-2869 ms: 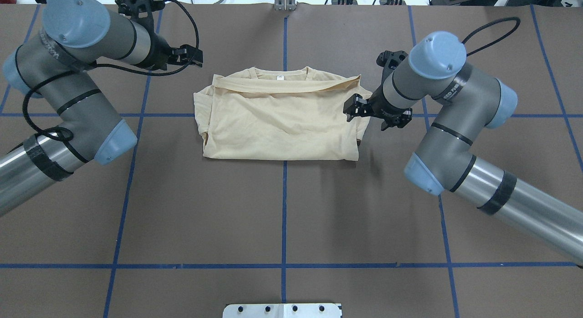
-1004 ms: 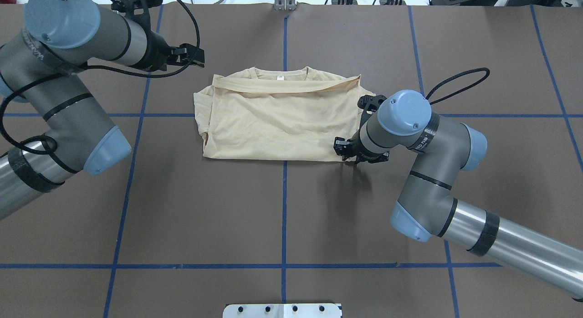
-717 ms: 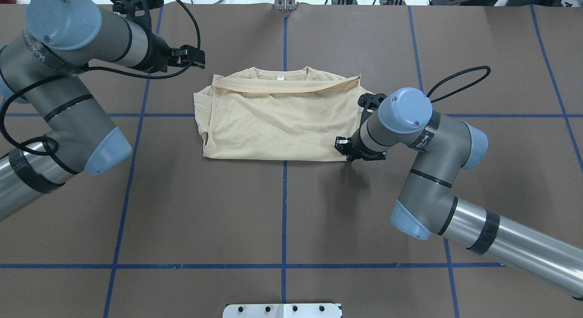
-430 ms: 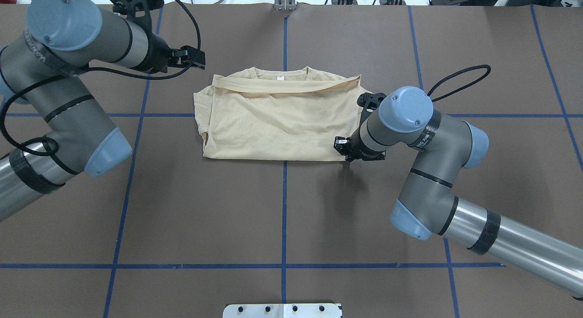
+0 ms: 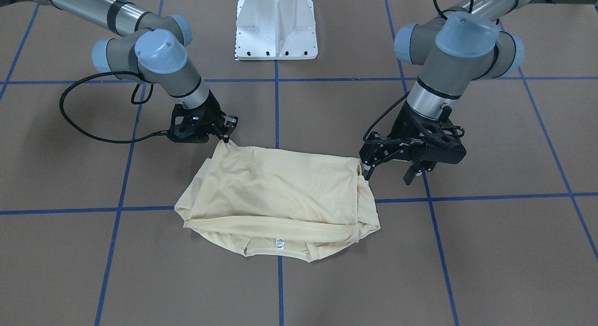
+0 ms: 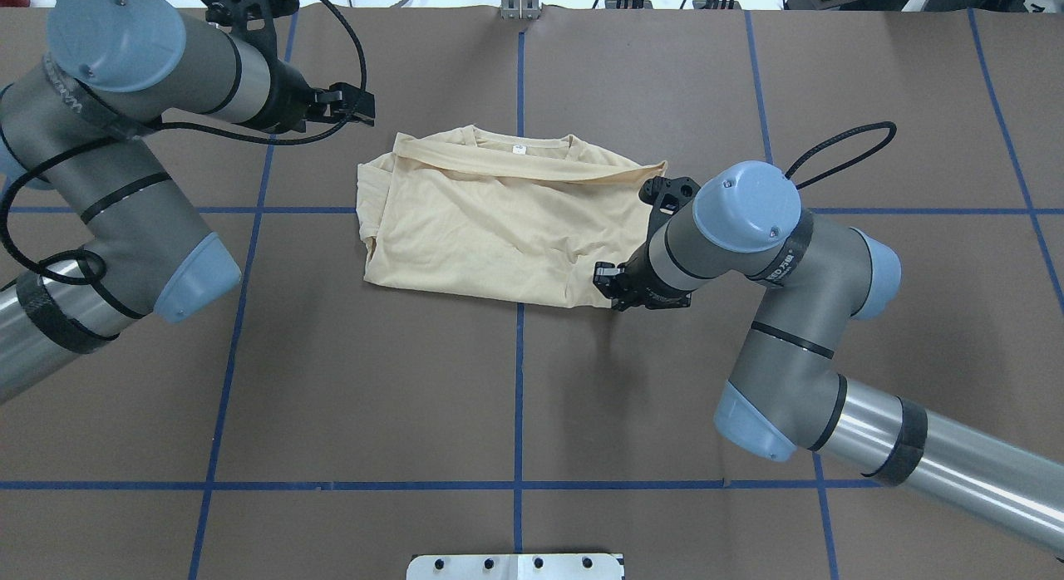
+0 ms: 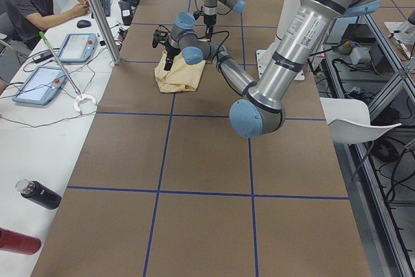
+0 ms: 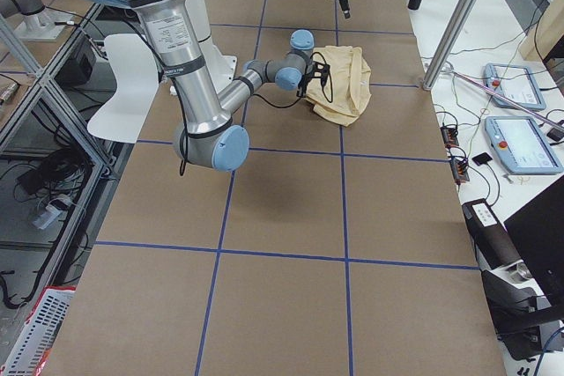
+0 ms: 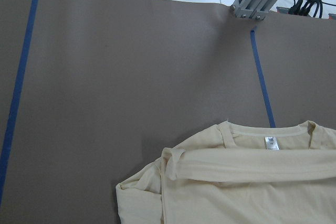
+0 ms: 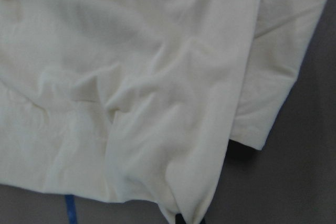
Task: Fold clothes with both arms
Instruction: 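Drag the grasped edge with the right gripper toward the robot, rotating the shirt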
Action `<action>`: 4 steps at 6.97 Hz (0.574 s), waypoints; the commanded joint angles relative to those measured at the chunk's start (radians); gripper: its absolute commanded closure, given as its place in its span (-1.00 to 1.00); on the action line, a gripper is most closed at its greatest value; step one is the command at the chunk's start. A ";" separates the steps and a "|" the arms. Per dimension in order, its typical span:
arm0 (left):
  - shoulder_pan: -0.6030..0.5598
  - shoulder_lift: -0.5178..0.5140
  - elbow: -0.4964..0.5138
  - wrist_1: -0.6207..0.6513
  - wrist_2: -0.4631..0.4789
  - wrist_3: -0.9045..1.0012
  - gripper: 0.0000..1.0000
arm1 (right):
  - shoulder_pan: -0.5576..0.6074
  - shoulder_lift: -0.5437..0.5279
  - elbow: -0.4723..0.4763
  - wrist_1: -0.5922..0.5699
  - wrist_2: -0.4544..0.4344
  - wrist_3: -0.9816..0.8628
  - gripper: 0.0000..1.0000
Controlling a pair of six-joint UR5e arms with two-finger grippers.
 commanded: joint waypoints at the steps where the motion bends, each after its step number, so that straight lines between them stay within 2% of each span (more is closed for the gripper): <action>1: -0.001 0.001 -0.005 0.001 0.001 0.000 -1.00 | -0.104 0.010 0.019 0.000 0.015 0.081 1.00; 4: 0.002 0.021 -0.020 0.001 0.001 0.000 -1.00 | -0.265 0.065 0.013 0.002 0.015 0.283 1.00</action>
